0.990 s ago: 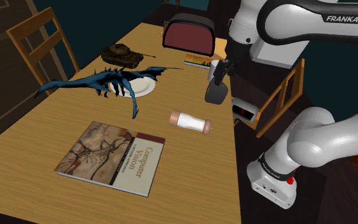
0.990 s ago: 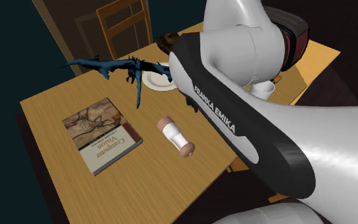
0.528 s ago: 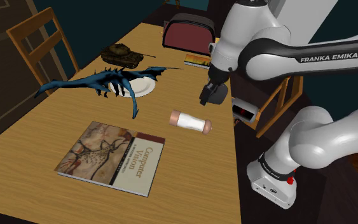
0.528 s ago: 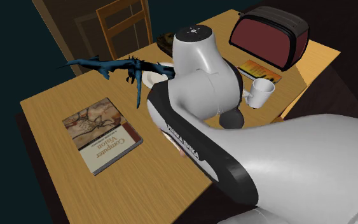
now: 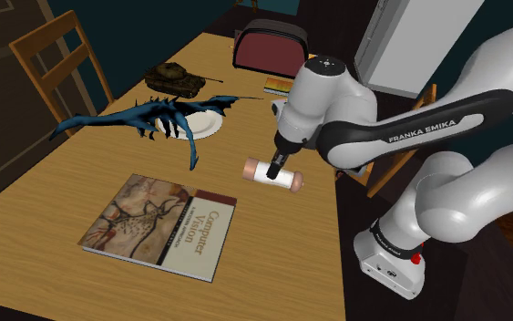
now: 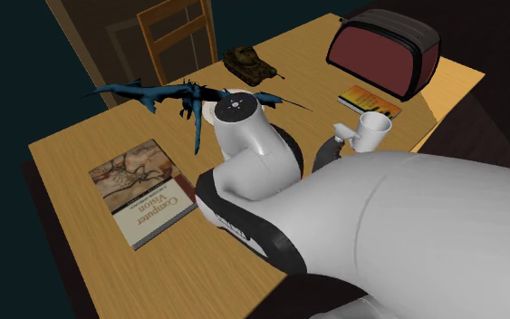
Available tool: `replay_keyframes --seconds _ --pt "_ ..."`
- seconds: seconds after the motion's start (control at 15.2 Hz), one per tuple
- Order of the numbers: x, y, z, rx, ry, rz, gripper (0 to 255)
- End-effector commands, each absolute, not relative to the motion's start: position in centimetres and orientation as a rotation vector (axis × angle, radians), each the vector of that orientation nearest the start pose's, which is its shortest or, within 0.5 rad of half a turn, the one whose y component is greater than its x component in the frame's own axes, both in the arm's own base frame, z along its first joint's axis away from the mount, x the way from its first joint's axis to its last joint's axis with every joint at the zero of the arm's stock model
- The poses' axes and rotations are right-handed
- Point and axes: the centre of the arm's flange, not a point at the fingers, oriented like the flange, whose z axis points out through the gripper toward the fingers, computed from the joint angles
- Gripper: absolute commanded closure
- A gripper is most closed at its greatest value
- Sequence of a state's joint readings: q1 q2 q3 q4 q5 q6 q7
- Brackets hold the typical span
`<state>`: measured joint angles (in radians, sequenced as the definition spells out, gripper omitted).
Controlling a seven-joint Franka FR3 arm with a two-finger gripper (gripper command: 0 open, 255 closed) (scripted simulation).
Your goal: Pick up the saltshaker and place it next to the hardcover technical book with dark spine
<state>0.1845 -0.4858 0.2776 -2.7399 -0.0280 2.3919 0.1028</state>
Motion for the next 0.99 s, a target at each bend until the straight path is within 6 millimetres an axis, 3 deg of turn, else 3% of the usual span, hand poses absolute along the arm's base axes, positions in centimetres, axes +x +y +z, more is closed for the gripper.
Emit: replay_keyframes --seconds 0.0,0.46,0.92 --pt "34.0 16.9 35.9 -3.187 -0.606 -0.264 0" --pt "34.6 16.6 32.5 -3.187 -0.606 -0.264 0" --pt "34.6 16.6 32.5 -3.187 -0.606 -0.264 0"
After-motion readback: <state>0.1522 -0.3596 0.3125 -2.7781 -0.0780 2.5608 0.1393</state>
